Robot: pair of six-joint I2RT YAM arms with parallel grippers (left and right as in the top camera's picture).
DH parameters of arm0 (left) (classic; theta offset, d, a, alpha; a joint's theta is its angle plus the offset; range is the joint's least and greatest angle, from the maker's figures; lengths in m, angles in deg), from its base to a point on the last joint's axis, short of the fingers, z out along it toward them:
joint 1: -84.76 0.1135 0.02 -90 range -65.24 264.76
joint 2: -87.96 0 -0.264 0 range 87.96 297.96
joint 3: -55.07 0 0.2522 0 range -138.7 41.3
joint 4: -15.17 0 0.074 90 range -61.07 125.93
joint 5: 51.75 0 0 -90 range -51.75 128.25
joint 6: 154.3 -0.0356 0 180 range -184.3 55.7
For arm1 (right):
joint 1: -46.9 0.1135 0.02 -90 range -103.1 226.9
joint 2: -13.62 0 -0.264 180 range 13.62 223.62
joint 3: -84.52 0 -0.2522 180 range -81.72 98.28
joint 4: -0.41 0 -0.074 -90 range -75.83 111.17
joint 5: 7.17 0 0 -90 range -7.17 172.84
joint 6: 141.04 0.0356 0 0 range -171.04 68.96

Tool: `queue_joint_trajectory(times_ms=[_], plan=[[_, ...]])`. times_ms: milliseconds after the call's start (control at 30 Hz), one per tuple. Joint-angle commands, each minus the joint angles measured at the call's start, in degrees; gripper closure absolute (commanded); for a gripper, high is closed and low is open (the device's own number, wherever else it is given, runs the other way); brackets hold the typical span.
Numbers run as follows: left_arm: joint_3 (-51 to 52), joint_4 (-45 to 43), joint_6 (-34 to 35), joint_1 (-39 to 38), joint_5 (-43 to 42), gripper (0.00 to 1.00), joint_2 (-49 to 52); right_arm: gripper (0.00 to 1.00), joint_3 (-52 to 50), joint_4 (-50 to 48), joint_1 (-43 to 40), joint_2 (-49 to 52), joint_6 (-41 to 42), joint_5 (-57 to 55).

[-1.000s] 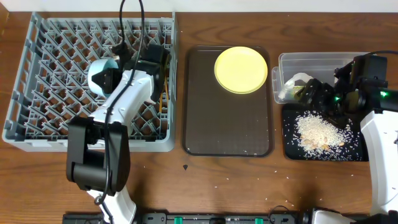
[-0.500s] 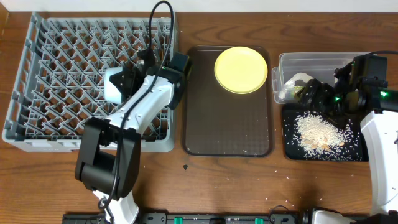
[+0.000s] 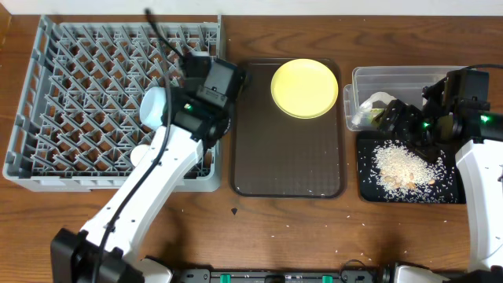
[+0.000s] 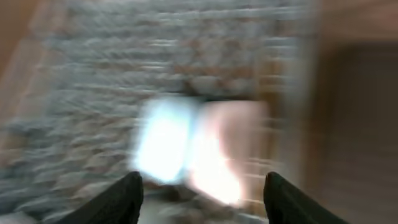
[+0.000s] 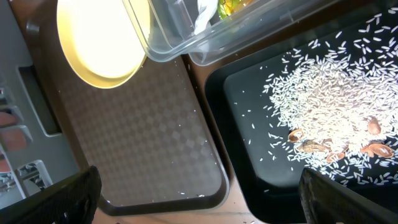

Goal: Sort waste into correct bins and load items into the dishwasher
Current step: 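Carry the blue bowl into the rack and release it upright-tilted, then reach the left gripper to the yellow plate and grasp its edge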

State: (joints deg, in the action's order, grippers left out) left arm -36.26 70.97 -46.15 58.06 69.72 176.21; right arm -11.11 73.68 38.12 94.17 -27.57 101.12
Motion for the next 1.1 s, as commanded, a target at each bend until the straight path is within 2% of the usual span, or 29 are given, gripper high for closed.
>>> queue_joint_trajectory(times_ms=[0,100,367,600,667,767,900,1067], plan=[[-0.7,-4.7,0.5,-0.3,-27.4,0.38,1.4,0.01,0.5,0.1,0.6,-0.5,0.2,0.4],[-0.7,-10.5,-1.9,-0.9,-34.1,0.37,4.5,0.01,0.5,0.1,0.6,-0.5,0.3,0.4],[-1.9,-19.3,0.6,-1.2,-40.6,0.36,18.3,0.01,0.5,0.1,0.6,-0.5,0.3,0.4],[-1.9,-31.6,1.4,-4.3,-40.9,0.38,25.9,0.01,0.5,0.1,0.6,-0.5,0.3,0.4],[-1.9,-36.3,1.4,-5.7,-40.9,0.42,28.9,0.01,0.5,0.1,0.6,-0.5,0.3,0.4],[-1.9,-39.8,2.1,-6.8,-40.9,0.43,32.0,0.01,0.5,0.1,0.6,-0.5,0.3,0.4],[-1.9,-39.2,2.3,-7.2,-41.1,0.48,34.2,0.01,0.5,0.1,0.6,-0.5,0.3,0.4],[-1.9,-29.6,2.3,-6.9,-41.1,0.52,32.7,0.01,0.5,0.5,0.6,-0.5,0.3,0.4]])
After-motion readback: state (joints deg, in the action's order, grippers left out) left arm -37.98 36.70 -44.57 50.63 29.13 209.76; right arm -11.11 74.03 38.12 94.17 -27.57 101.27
